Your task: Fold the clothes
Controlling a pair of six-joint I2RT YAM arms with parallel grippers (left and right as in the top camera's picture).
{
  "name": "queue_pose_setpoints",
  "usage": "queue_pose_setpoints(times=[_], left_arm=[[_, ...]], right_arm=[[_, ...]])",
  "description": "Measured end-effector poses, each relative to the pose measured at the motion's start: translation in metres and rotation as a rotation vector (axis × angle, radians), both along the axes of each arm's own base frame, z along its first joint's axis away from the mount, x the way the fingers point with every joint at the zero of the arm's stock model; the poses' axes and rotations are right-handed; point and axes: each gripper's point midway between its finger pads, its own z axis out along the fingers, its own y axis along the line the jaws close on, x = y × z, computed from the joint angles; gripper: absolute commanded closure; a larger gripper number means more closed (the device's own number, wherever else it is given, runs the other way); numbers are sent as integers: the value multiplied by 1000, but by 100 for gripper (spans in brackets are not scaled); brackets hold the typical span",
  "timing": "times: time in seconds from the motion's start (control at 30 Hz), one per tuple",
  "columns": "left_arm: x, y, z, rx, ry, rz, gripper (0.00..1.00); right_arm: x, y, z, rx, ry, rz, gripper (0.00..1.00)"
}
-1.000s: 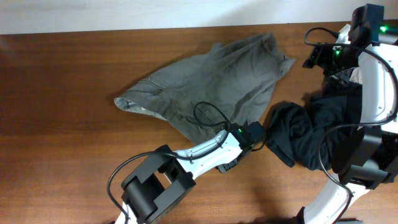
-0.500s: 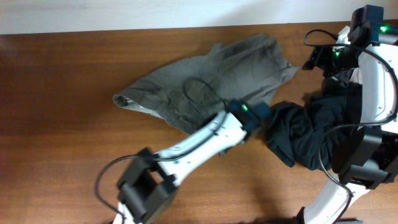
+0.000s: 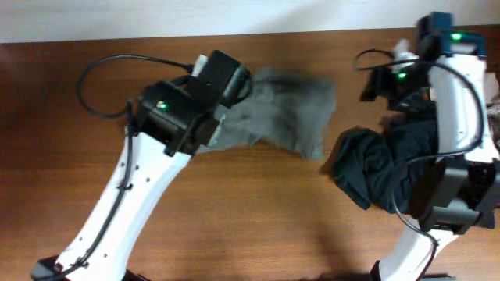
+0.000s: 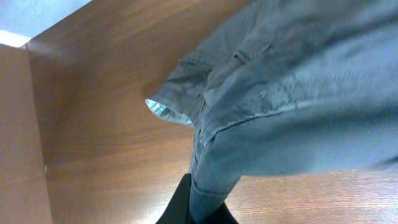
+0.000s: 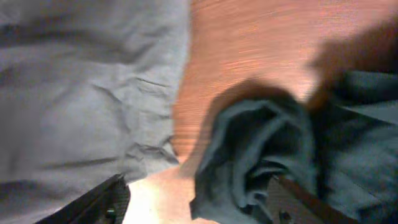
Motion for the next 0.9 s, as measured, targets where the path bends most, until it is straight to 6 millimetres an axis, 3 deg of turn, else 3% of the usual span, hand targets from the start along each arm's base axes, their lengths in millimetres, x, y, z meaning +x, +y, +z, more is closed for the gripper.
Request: queue_pose_setpoints(times=[0.13, 0.23, 0.43, 0.5, 0.7, 0.9], left_arm=[[-1, 7, -1, 9, 13, 15, 100], [-1, 12, -1, 23, 13, 27, 100], [7, 31, 2, 38, -6, 87, 100], [12, 39, 3, 30, -19, 116, 100], [22, 55, 6, 13, -50, 173, 100], [27, 54, 8, 0, -72, 176, 100]], right_arm=[[-10, 51, -20, 10, 30, 187, 21], [-24, 76, -39, 17, 70, 274, 22], [-61, 90, -86, 38, 182, 390, 25], [-66, 93, -95, 64, 178, 433, 21], [-68, 115, -97, 146, 102, 595, 16], [-81, 161, -97, 140, 63, 819, 16]])
